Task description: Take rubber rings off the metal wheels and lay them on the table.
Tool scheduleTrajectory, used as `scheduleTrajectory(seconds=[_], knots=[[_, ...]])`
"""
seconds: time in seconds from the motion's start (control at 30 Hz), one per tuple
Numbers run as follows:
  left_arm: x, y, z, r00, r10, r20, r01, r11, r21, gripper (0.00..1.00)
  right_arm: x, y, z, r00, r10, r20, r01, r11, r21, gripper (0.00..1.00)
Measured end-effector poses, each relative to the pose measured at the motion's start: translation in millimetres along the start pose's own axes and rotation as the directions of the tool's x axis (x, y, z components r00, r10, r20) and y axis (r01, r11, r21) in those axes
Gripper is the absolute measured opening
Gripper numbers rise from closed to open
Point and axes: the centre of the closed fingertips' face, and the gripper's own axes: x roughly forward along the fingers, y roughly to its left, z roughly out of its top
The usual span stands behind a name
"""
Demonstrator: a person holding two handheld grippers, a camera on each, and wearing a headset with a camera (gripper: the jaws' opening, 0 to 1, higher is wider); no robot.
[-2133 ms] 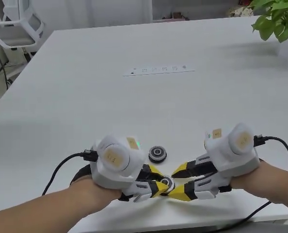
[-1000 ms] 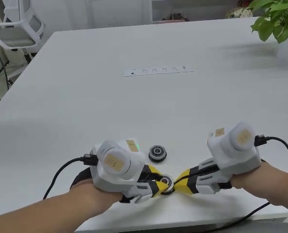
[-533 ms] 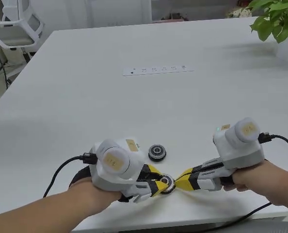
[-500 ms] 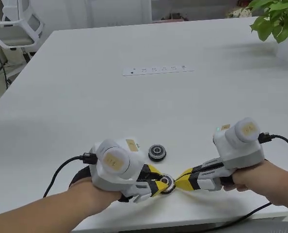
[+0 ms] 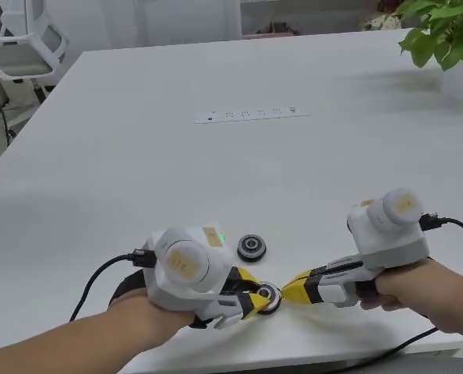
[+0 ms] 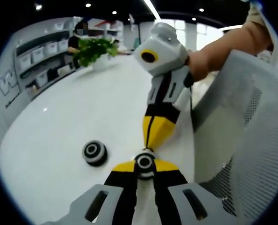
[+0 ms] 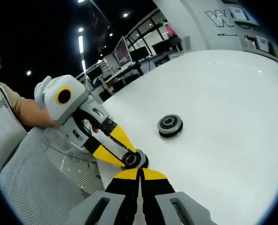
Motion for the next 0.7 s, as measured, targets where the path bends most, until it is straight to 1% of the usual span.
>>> scheduleTrajectory(seconds=[0.07, 0.17, 0.27, 0.3, 0.33, 0.5, 0.6, 0.7], knots=[[0.0, 0.0, 0.1, 1.0, -0.001, 0.001, 0.001, 1.0, -0.001, 0.13, 1.1, -0.3, -1.7, 0.9999, -0.004, -0.011, 0.004, 1.0, -0.007, 0.0], [-0.1, -0.1, 0.0, 1.0, 0.0, 0.003, 0.0, 1.0, -0.004, 0.13, 1.7, -1.4, -1.5, 0.9999, -0.006, -0.011, 0.006, 1.0, 0.01, 0.0], [0.1, -0.1, 0.2, 1.0, 0.002, 0.001, -0.002, 1.0, -0.006, 0.13, 1.8, -2.9, 1.3, 1.0, -0.002, 0.008, 0.001, 0.999, 0.055, 0.0], [-0.1, -0.4, 0.3, 1.0, 0.004, 0.0, -0.004, 1.0, -0.005, 0.13, 1.9, -2.5, 3.9, 0.9997, 0.002, 0.025, -0.003, 0.998, 0.063, 0.0], [-0.1, -0.4, 0.4, 1.0, 0.005, -0.001, -0.005, 1.0, -0.005, 0.13, 1.5, -1.7, 4.1, 0.9995, 0.008, 0.029, -0.01, 0.996, 0.084, 0.0], [0.3, 0.4, 0.2, 0.9999, 0.016, -0.006, -0.016, 1.0, -0.003, 0.13, 1.7, 0.4, 6.9, 0.9984, 0.019, 0.053, -0.025, 0.994, 0.111, 0.0], [0.6, 1.0, 0.3, 0.9998, 0.02, -0.008, -0.02, 1.0, -0.002, 0.12, 2.2, 1.8, 7.4, 0.9983, 0.021, 0.054, -0.027, 0.995, 0.1, 0.0], [0.6, 1.1, 0.1, 0.9997, 0.022, -0.009, -0.022, 1.0, -0.001, 0.12, 3.6, 5.5, 8.6, 0.9977, 0.036, 0.058, -0.041, 0.994, 0.102, 0.0]])
